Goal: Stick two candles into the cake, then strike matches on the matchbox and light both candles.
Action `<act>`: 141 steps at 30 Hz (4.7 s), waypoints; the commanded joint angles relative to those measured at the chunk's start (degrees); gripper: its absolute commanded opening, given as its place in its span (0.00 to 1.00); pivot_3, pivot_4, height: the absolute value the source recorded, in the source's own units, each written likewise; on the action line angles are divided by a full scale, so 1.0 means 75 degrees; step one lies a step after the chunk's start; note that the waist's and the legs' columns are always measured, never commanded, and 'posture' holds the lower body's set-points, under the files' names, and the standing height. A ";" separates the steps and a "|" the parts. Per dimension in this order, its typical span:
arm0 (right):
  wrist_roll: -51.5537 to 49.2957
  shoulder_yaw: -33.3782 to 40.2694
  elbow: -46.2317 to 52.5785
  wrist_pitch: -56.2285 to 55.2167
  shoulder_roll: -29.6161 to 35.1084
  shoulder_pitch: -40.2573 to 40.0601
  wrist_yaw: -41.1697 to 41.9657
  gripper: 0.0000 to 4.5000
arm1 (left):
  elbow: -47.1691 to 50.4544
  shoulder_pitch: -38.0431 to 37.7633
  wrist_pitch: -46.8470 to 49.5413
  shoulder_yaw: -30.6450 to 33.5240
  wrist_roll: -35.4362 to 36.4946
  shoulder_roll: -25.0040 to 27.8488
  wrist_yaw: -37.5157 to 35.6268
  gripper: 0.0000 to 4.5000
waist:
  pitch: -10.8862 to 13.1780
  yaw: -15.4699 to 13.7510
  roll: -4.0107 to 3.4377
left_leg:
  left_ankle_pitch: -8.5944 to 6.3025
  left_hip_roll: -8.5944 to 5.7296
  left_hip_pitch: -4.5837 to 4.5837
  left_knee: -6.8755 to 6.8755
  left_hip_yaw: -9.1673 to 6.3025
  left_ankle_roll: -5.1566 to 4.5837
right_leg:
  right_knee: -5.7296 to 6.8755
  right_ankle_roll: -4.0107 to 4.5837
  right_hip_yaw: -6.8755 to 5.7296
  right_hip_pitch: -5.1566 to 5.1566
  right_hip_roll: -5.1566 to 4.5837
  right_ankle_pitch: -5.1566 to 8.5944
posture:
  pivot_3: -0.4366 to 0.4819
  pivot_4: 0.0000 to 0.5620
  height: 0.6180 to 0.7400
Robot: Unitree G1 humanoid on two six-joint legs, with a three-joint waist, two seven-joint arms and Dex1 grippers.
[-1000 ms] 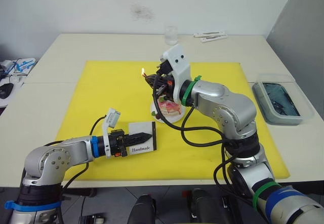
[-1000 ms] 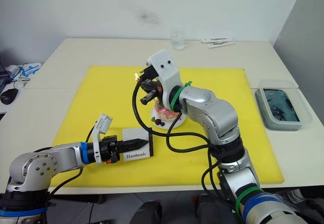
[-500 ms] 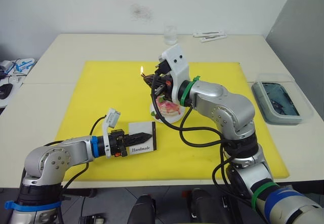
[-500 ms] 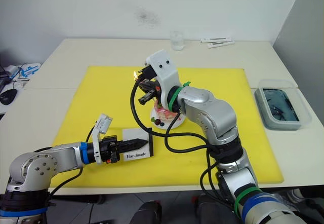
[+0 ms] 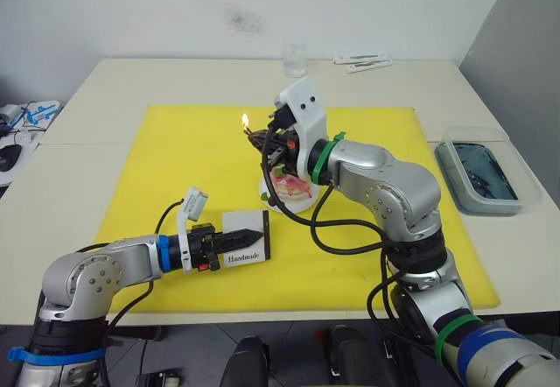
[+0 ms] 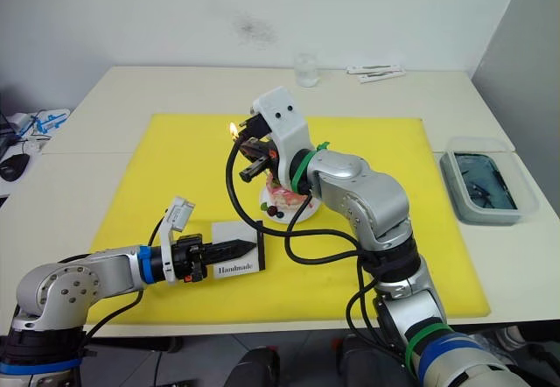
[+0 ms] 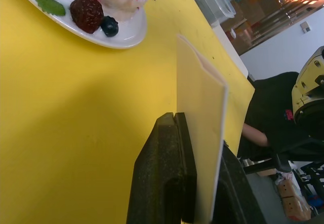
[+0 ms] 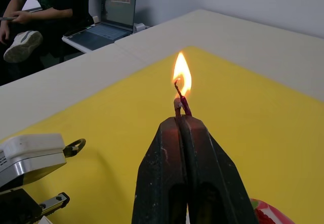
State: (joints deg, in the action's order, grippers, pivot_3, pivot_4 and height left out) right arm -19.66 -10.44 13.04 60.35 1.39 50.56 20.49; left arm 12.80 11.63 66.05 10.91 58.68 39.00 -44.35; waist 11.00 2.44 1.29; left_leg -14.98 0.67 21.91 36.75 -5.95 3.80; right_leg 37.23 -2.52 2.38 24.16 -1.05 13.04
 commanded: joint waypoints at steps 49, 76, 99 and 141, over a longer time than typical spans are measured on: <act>-0.0305 0.4155 0.2887 0.0156 0.6286 -0.4175 0.0982 0.00 | 0.0775 0.0609 0.0557 -0.0563 0.1181 -0.0379 -0.0351 0.00 | 0.0002 -0.0077 -0.0001 | -0.0001 -0.0004 0.0015 -0.0015 0.0022 -0.0001 | -0.0035 -0.0006 0.0007 0.0002 -0.0004 0.0007 | 0.48 0.27 1.00; 0.1834 0.3725 -0.1540 -0.2723 0.6304 -0.3626 -0.0144 0.63 | 0.0992 0.0577 0.0449 -0.0627 0.1680 -0.1078 0.0595 0.00 | 0.0002 -0.0025 -0.0002 | 0.0000 -0.0006 0.0009 0.0017 0.0048 -0.0002 | -0.0024 -0.0026 0.0040 -0.0006 -0.0002 -0.0009 | 0.48 0.27 1.00; -0.0603 0.3468 0.3543 -0.1505 0.4532 -0.4884 0.0245 0.99 | 0.0806 0.0176 0.0290 -0.0206 0.1535 -0.0110 0.0354 0.00 | 0.0001 -0.0062 -0.0002 | 0.0000 -0.0004 0.0005 0.0023 0.0031 -0.0002 | -0.0022 -0.0006 0.0028 -0.0013 -0.0001 0.0003 | 0.48 0.27 1.00; 0.2593 0.1084 -0.1335 -0.3668 -0.0173 -0.3745 -0.3389 0.91 | 0.0513 0.0247 0.0307 -0.0124 0.1156 0.0490 -0.0024 0.00 | 0.0001 -0.0005 -0.0008 | 0.0001 0.0001 -0.0002 0.0000 0.0026 -0.0002 | -0.0008 -0.0007 0.0020 -0.0003 0.0000 -0.0003 | 0.48 0.27 1.00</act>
State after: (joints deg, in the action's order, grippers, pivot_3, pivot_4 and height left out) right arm -0.15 -3.25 1.72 31.78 0.69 23.13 -4.05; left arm 15.21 13.08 68.42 8.39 66.36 42.41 -44.38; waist 11.01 2.40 1.23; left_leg -14.97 0.68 21.89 36.75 -5.76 3.78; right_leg 37.18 -2.56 2.53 24.13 -1.06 13.02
